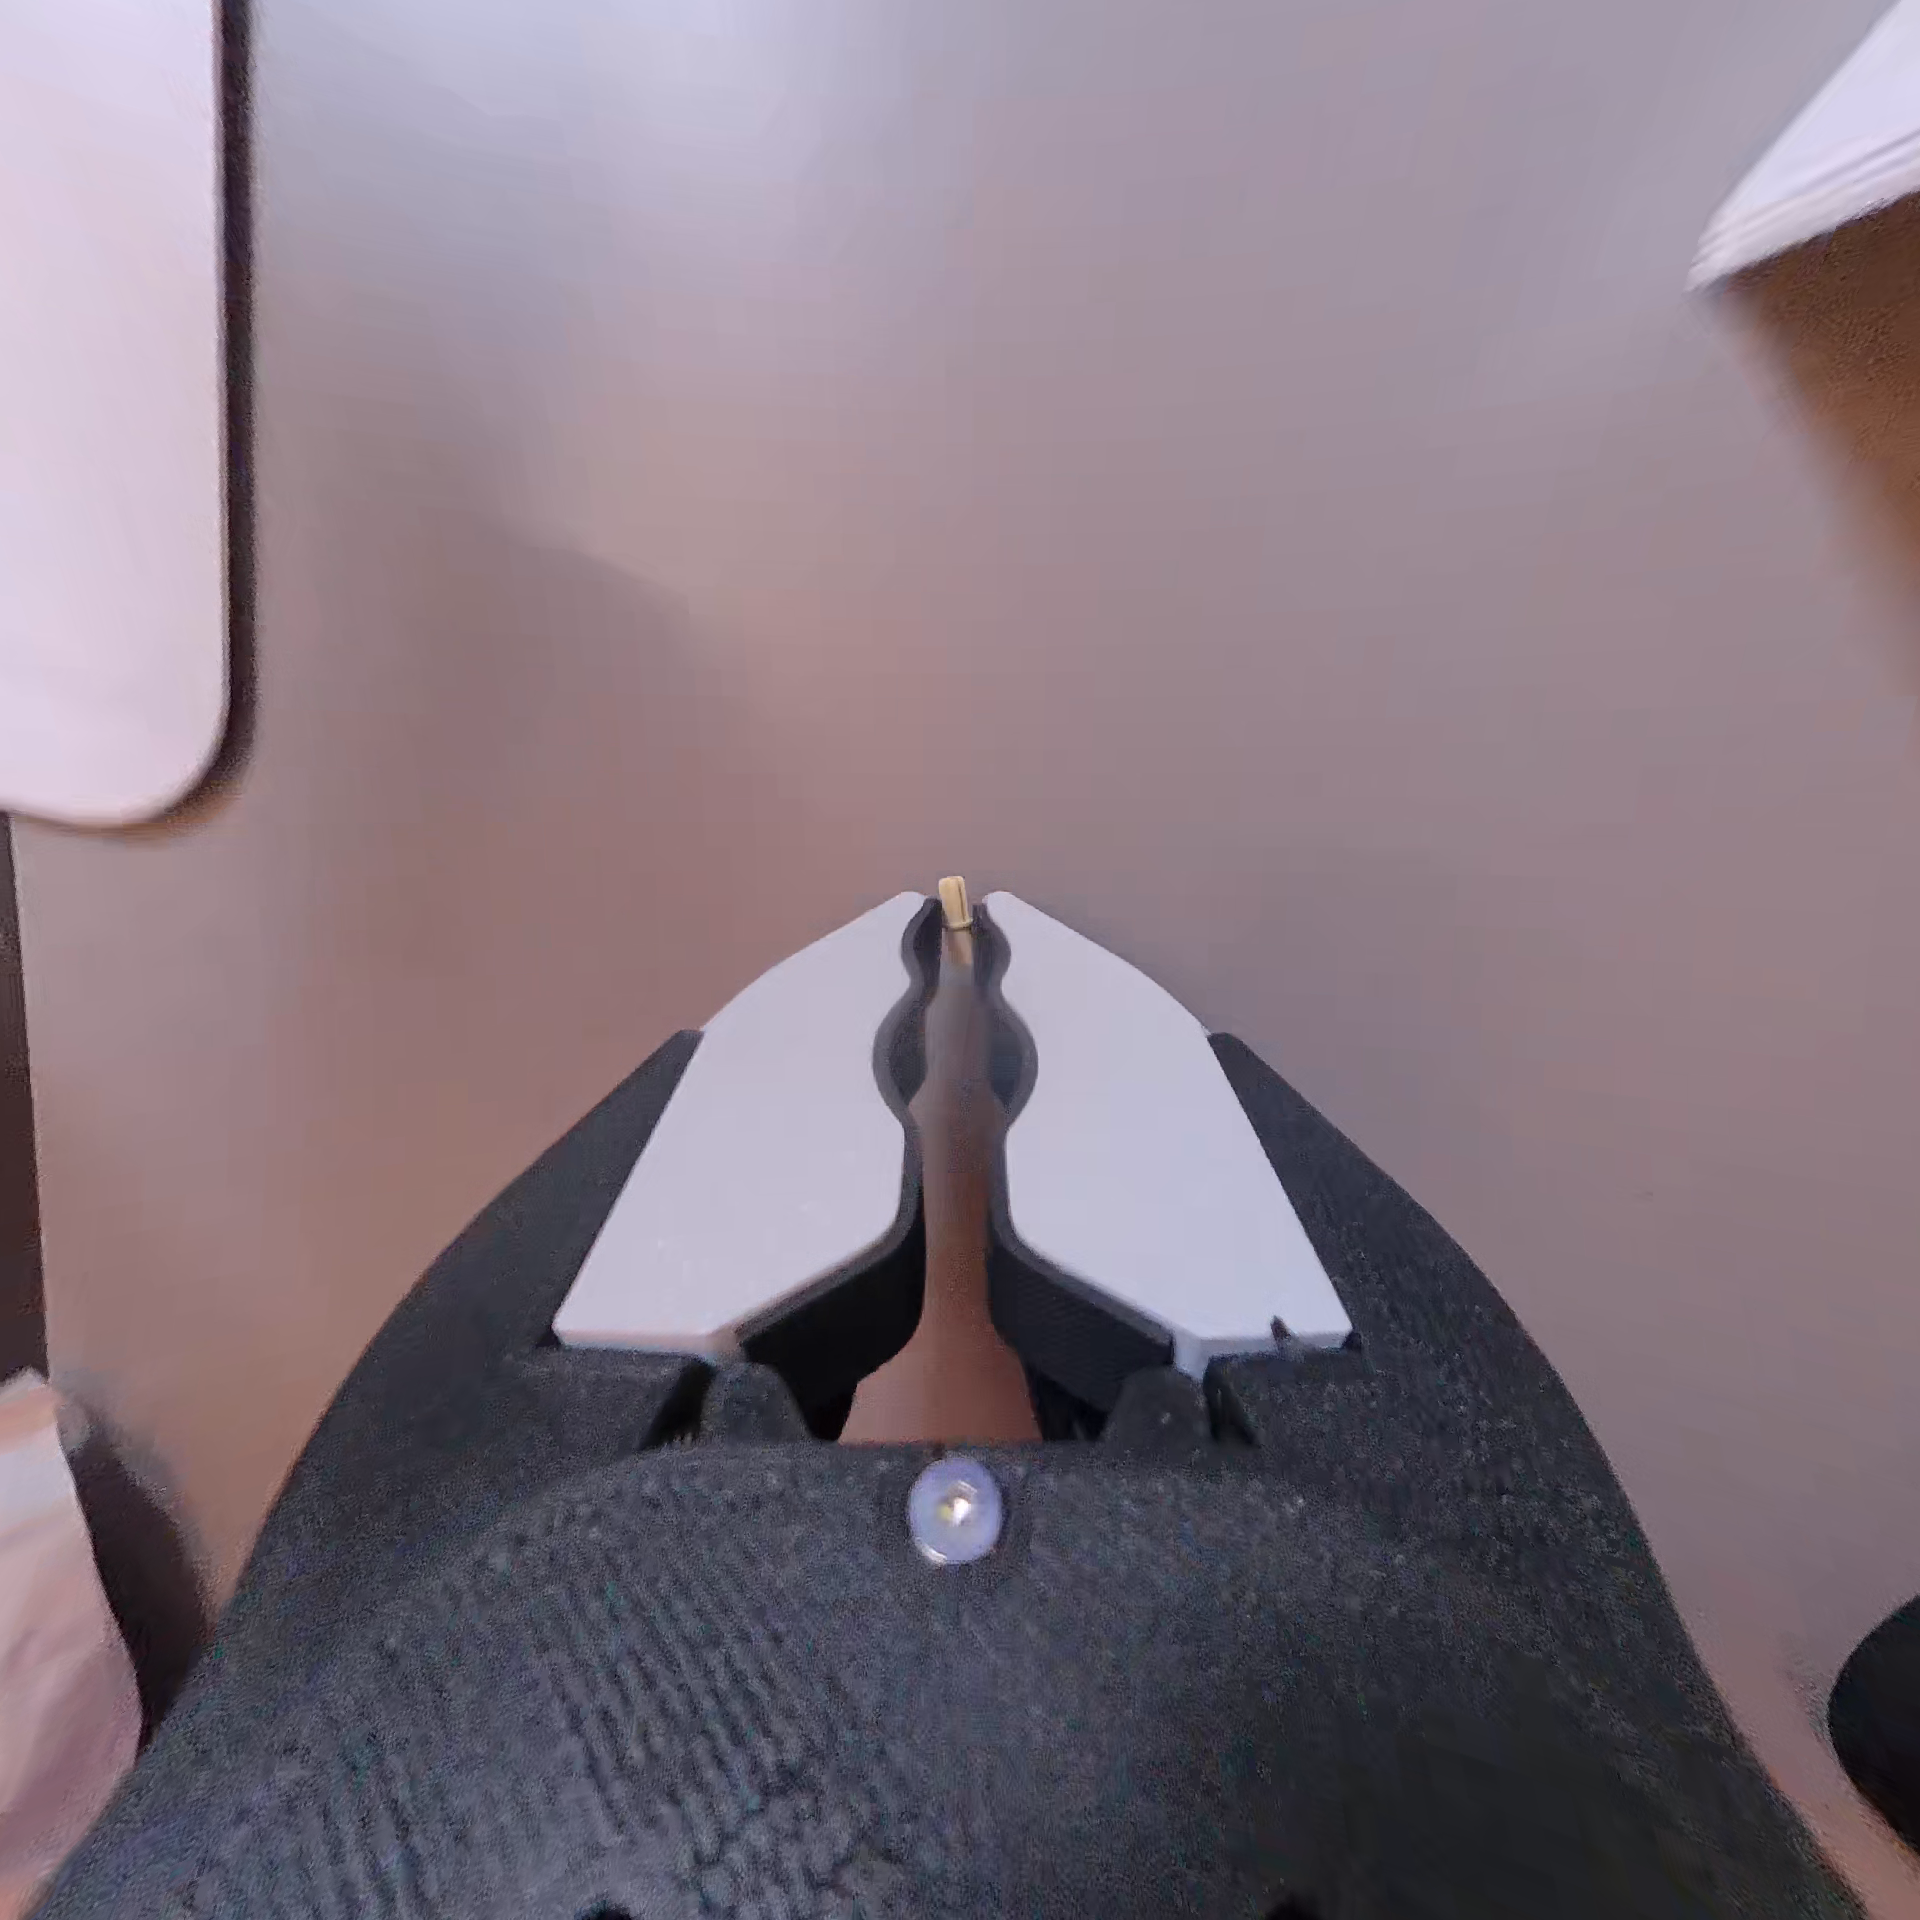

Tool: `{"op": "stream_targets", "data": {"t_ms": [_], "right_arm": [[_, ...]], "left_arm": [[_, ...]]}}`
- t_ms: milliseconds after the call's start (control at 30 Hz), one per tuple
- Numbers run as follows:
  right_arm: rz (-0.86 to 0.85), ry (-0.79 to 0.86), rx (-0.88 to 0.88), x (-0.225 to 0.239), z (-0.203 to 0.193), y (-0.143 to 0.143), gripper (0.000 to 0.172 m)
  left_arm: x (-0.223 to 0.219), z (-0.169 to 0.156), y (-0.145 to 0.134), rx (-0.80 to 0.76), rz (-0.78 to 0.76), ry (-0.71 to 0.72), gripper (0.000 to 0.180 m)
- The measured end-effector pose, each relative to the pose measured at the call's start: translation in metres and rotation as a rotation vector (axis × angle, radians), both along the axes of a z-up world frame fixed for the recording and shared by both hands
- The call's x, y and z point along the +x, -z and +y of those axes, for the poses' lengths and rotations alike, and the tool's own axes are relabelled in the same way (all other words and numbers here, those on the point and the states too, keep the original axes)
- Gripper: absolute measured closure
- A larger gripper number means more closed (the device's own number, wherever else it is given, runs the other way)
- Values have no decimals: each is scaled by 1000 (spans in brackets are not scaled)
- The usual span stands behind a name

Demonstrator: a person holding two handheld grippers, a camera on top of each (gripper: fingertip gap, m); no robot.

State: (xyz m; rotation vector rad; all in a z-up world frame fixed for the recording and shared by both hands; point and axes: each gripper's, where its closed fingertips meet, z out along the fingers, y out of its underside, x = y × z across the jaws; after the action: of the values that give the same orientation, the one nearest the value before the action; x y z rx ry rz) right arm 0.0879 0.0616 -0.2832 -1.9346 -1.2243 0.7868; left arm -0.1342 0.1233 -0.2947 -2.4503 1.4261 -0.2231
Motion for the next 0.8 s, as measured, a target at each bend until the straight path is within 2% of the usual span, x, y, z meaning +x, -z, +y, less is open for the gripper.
{"op": "stream_targets", "data": {"t_ms": [167,233,400,633,800], "right_arm": [[1,0,-3,0,0,0,165],[1,0,0,0,0,0,165],[-1,-1,8,0,0,0,165],[1,-1,2,0,0,0,165],[9,-37,-8,-3,-4,0,166]], "left_arm": [[119,-35,-76,222,-282,305,175],[151,-52,-89,284,-312,384,174],[179,-67,-70,306,-271,435,165],[159,-66,-70,357,-385,339,151],[150,-68,-33,322,-405,303,145]]}}
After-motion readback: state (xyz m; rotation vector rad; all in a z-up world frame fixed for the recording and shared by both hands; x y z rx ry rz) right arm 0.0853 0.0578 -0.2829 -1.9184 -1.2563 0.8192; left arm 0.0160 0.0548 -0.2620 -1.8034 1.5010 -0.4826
